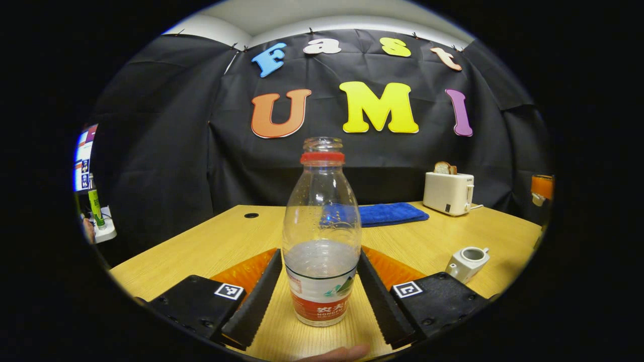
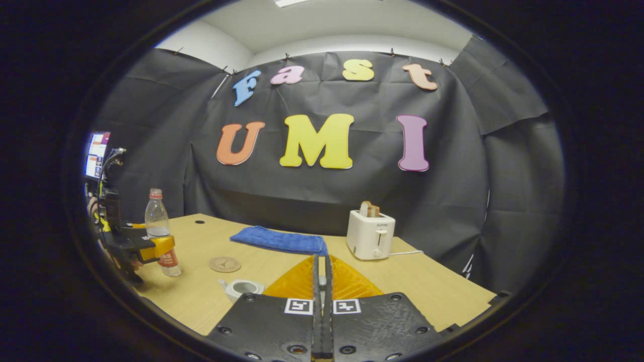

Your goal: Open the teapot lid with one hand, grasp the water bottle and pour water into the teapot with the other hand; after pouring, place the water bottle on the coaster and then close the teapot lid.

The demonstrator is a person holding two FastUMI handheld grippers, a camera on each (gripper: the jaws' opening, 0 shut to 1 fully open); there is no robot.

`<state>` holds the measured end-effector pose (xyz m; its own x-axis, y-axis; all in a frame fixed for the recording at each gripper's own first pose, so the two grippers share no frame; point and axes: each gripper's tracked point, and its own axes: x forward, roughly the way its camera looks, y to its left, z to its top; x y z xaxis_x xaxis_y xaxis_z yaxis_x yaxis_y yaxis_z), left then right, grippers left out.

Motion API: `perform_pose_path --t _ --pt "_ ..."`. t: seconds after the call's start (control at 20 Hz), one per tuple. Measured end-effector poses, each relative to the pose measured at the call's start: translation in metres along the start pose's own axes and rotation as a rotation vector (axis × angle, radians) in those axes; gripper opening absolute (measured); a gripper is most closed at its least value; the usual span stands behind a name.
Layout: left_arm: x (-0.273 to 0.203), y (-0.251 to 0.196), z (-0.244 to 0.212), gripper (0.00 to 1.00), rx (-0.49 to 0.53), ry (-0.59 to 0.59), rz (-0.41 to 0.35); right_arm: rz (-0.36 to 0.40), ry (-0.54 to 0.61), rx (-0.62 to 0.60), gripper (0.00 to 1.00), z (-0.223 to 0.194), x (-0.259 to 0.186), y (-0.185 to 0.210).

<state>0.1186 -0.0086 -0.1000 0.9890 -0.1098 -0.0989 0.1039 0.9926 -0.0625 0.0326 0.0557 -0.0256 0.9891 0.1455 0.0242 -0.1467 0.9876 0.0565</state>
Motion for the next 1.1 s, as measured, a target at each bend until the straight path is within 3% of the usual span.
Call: perform_pose_path --t 0.05,0.15,0.3,0.4,0.55,0.75,1.1 --pt "0.000 0.000 -0.001 0.84 0.005 0.006 -0.002 -0.003 0.000 -0.001 0.00 0.001 -0.001 -0.002" --pt "-0.004 0.001 0.005 0.78 0.001 -0.013 -0.003 -0.017 -0.013 0.004 0.00 0.005 -0.001 -0.009" --pt "-0.011 0.003 0.007 0.77 0.025 0.006 0.020 -0.031 -0.022 0.006 0.00 0.007 0.001 -0.017" --pt "-0.017 0.008 0.014 0.77 0.106 0.025 0.057 -0.045 -0.022 0.002 0.00 0.009 0.000 -0.024" --pt "-0.020 0.000 0.012 0.77 0.177 0.060 0.048 -0.056 -0.019 0.001 0.00 0.009 0.001 -0.031" --pt "-0.026 -0.010 0.025 0.76 0.522 0.057 0.077 -0.068 -0.011 -0.018 0.00 0.008 0.002 -0.038" --pt "-0.034 -0.042 0.023 0.75 0.898 0.064 0.074 -0.076 -0.002 -0.051 0.00 0.005 0.004 -0.040"
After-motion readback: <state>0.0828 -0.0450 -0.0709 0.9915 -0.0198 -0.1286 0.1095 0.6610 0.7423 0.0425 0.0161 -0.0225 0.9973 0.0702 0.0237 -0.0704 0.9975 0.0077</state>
